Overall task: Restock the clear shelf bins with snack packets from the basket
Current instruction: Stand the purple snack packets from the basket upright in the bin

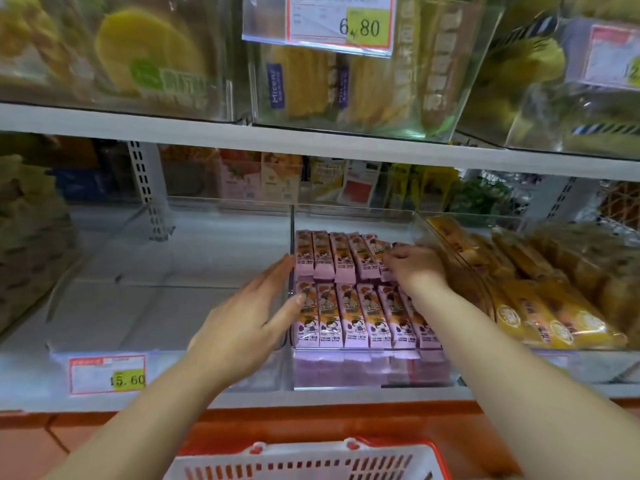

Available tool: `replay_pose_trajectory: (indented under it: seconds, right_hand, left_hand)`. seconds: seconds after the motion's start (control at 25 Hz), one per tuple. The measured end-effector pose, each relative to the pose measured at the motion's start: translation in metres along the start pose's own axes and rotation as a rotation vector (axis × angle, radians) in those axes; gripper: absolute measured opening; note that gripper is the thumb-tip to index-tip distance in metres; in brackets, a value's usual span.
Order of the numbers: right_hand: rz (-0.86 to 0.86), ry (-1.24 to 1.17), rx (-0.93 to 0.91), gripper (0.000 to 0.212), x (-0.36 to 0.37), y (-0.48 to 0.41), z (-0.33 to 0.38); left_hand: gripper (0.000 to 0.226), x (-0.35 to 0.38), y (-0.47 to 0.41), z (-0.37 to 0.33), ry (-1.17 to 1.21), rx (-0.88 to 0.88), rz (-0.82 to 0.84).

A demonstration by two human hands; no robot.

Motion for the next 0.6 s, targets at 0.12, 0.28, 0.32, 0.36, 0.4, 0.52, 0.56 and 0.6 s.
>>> replay_pose_trajectory:
  seconds: [0.12,0.28,0.32,0.36,0.4,0.52,0.56,0.6]
  right_hand:
    - [0.002,-0.008,-0.032,0.025,0.003,0.004,0.003]
    - [0.009,0.079,-0.099,0.033,-0.004,0.018,0.015]
    - [0.012,0.102,-0.125,0.035,-0.008,0.025,0.017]
    - [0.001,0.103,-0.164,0.035,-0.012,0.035,0.019]
    - [-0.033,0.078,-0.209,0.035,-0.019,0.048,0.018]
    - [-0.225,-0.054,-0.371,0.033,-0.047,0.11,0.007]
    - [-0.275,-0.063,-0.469,0.031,-0.052,0.134,0.005]
    - [-0.282,-0.05,-0.565,0.031,-0.049,0.162,0.001]
  left_hand:
    - [0.061,-0.001,0.001,0.002,0.009,-0.016,0.006]
    - [0.059,0.0,-0.001,0.001,0.021,-0.017,0.0]
    - [0.058,-0.002,-0.001,-0.001,0.047,-0.01,-0.016]
    - [0.058,-0.005,0.0,-0.001,0.088,-0.007,-0.041]
    - [0.059,-0.011,0.005,-0.002,0.133,0.006,-0.096]
    - [0.051,-0.041,0.046,-0.004,0.208,0.13,-0.391]
    - [0.043,-0.045,0.065,-0.001,0.231,0.167,-0.475]
    - [0.037,-0.04,0.088,0.007,0.258,0.158,-0.509]
Point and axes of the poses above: each hand's wrist, its own y-axis away from the middle knuckle, its own x-axis out of the palm, z = x × y, the point moved 8 cm from there along -y, towards the middle knuckle, and after that the axes turned 9 degrees about y, right-handed, at the moved point
